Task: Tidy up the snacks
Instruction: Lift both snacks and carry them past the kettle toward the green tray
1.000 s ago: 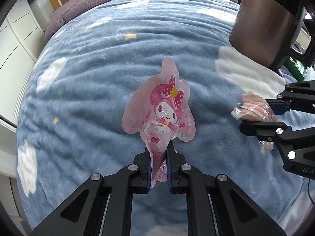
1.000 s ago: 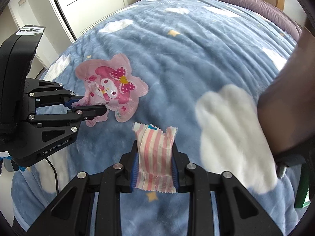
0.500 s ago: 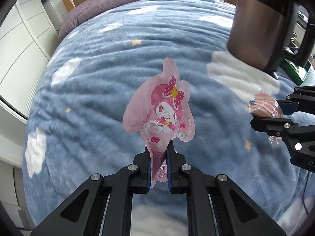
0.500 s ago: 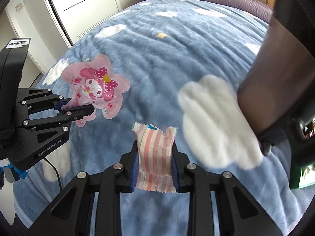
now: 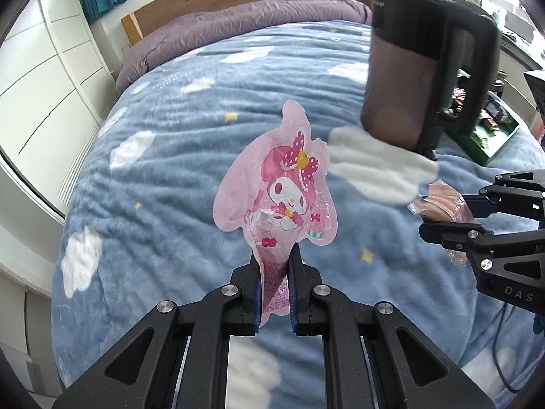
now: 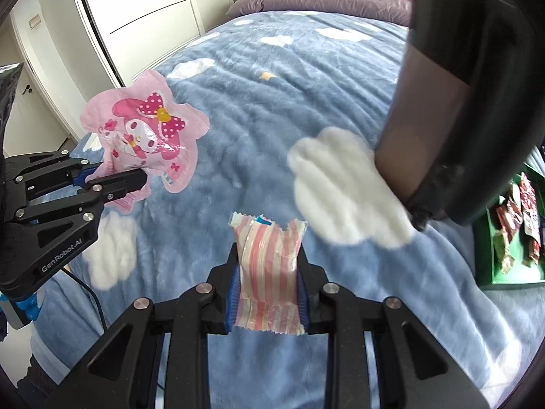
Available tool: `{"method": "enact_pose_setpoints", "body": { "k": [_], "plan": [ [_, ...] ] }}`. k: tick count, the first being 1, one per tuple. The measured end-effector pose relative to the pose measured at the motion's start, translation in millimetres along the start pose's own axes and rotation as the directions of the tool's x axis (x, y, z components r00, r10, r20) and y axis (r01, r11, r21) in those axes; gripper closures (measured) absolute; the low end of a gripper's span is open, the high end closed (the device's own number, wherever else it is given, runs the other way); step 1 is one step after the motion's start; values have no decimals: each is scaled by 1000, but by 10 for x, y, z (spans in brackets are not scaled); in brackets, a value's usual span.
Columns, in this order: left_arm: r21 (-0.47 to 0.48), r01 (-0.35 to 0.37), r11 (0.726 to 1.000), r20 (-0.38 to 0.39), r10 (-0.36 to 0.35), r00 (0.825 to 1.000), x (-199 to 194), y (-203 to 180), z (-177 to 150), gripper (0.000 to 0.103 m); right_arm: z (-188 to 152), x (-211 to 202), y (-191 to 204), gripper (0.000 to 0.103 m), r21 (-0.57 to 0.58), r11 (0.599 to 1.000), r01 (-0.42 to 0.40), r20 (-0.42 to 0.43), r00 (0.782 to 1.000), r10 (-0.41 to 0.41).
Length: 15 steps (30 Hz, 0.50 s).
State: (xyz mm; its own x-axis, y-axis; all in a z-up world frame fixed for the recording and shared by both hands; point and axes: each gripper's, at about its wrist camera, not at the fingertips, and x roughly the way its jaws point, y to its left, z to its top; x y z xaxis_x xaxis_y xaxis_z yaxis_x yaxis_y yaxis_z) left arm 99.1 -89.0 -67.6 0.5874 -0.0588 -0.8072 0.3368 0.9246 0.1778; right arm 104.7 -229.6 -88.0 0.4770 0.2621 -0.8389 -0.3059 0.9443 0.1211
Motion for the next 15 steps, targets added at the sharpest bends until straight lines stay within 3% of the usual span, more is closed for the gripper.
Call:
{"method": "enact_pose_setpoints", "body": {
  "k": [15],
  "plan": [
    [67,45,997,18,-47,999,-319,-433,-54,93,-329,-481,-367,69,82,995,52,53,997,-56]
  ]
}}
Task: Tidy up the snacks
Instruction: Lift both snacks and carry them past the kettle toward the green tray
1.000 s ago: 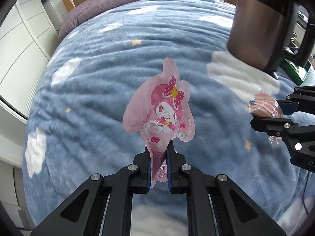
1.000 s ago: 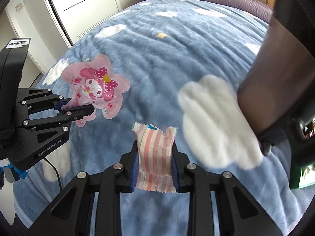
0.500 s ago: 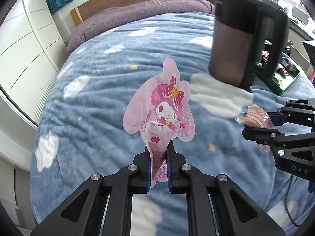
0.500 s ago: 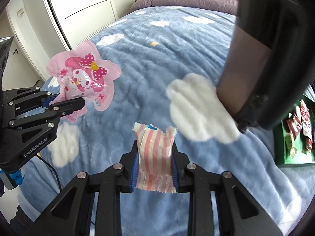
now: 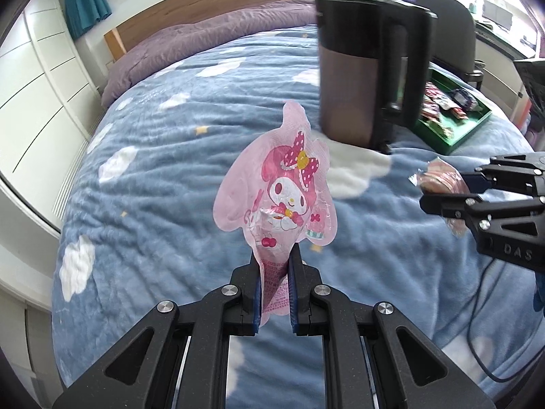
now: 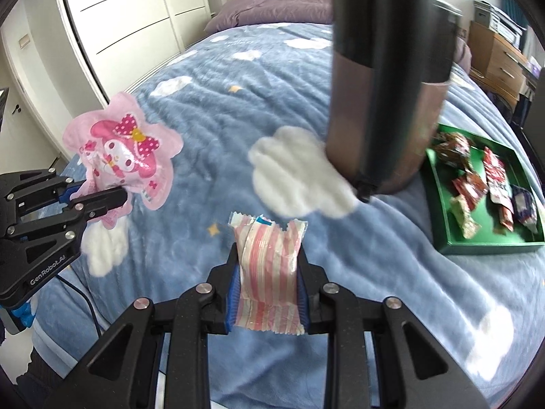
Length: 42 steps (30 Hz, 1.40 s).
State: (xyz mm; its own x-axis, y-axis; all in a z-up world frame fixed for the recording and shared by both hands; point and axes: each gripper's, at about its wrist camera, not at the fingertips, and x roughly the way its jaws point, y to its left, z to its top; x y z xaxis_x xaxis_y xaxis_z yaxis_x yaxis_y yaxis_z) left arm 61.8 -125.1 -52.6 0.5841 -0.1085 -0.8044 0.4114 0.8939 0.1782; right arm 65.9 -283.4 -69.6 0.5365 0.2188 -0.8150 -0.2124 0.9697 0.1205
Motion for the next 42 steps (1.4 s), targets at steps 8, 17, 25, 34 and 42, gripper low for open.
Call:
{"method": "enact_pose_setpoints", "body": {
  "k": [8,17,25,34,42],
  "plan": [
    [84,60,995,-7,-60,998,-129,-456,3,94,-218,-237,-416,69,84,996,40,27,999,-43],
    [174,139,975,-12,-139,990,-266,-1040,77,95,-410,-480,-934,69,172,981,90,53,994,-100],
    [211,187,959,-2,-191,982,-316,-1474,330,95,-521,-669,-1395,69,238,964,122,77,987,-144],
    [239,213,947,24,-225,974,-339,-1823,700,95,-495,-866,-1894,69,288,945,153,115,974,-193],
    [253,232,939,35,-249,968,-240,-2099,1037,95,-405,-892,-2273,69,321,933,165,135,967,-218]
  ]
}}
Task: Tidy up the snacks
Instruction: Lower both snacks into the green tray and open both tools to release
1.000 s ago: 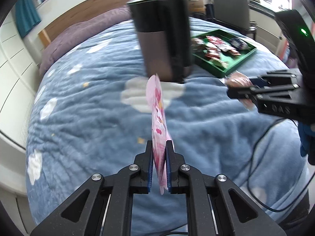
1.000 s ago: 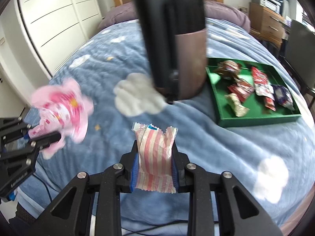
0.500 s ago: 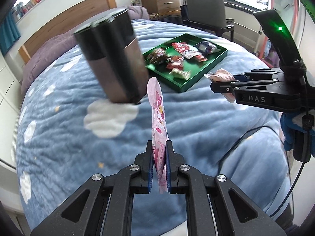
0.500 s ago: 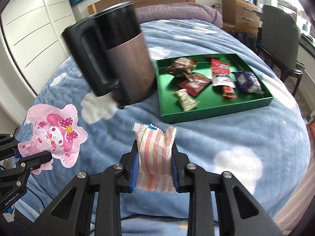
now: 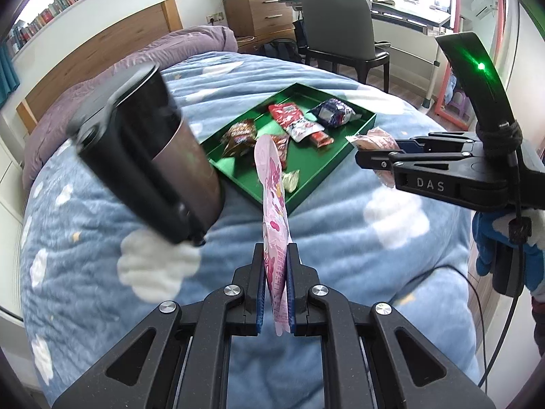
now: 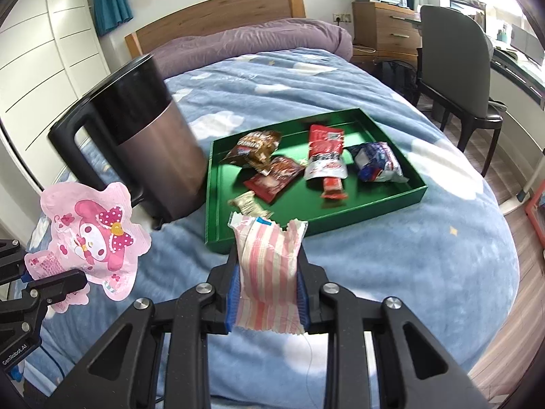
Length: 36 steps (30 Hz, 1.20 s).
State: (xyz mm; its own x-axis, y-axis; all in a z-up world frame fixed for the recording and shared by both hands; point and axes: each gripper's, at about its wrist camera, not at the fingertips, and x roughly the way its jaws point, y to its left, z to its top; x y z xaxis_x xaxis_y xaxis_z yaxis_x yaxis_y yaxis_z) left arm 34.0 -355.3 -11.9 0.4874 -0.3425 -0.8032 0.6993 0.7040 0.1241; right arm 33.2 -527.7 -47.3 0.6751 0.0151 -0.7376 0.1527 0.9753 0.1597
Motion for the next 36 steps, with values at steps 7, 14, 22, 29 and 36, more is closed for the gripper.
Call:
{"method": "enact_pose_setpoints", "body": {
  "k": [7,14,22,29,36],
  "plan": [
    [-21,14,1000,0,-14,1000,302,-29,360,95,200,179,-217,69,15,1000,4,13,1000,-5],
    [-69,52,996,-14,-53,998,722,-24,703,95,470,502,-445,69,22,1000,14,19,1000,-15],
    [-117,83,990,-25,-87,996,1237,-51,1035,95,719,908,-658,69,20,1000,22,9,1000,-22],
    [-136,82,987,-63,-91,994,1657,-103,1108,95,752,1230,-867,69,11,998,70,-24,997,-69],
    [-119,55,991,-75,-64,995,1912,-164,1114,95,657,1417,-944,69,-14,995,102,-40,994,-102]
  ]
}}
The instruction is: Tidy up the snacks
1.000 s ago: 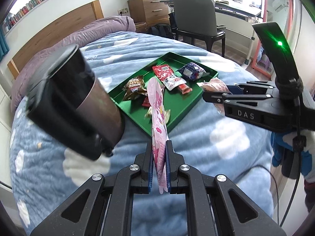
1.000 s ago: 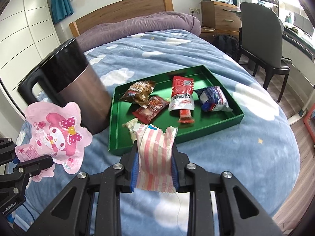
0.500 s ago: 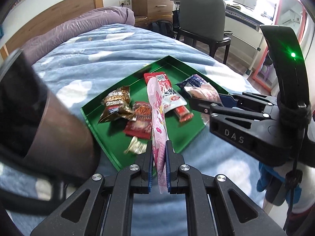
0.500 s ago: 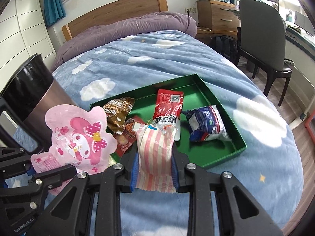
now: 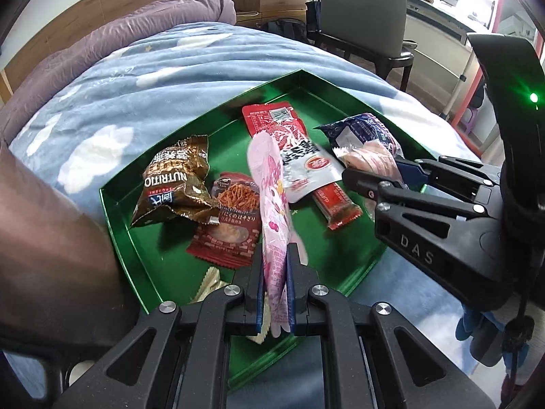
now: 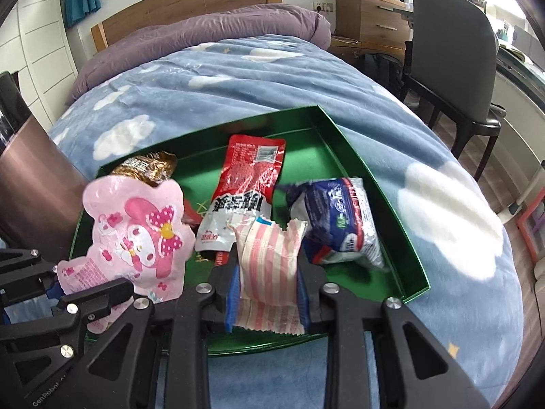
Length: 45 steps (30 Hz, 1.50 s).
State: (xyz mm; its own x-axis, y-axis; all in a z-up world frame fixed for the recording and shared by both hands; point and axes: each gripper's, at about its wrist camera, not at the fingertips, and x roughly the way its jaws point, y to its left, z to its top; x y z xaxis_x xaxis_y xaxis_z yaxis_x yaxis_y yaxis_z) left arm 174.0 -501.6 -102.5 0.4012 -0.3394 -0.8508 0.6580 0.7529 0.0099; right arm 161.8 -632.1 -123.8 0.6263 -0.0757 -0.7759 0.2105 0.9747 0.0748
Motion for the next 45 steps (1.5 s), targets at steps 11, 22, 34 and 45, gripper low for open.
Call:
{"method": "enact_pose_setpoints", "body": {
  "k": [11,22,34,45],
  "plan": [
    [-22,-9,1000,-37,9,999,210,18,-46,95,-68,125,-94,67,34,999,-1,7,1000,0],
    [-52,-3,999,-29,1,1000,154,92,-51,77,-49,118,-118,55,62,998,-2,5,1000,1],
    [-54,-24,998,3,24,1000,-87,167,-57,64,29,-108,-27,41,54,999,6,21,1000,-8],
    [-64,-12,998,34,15,999,-553,227,-270,63,45,-575,202,21,36,999,29,58,998,-32]
  ]
}}
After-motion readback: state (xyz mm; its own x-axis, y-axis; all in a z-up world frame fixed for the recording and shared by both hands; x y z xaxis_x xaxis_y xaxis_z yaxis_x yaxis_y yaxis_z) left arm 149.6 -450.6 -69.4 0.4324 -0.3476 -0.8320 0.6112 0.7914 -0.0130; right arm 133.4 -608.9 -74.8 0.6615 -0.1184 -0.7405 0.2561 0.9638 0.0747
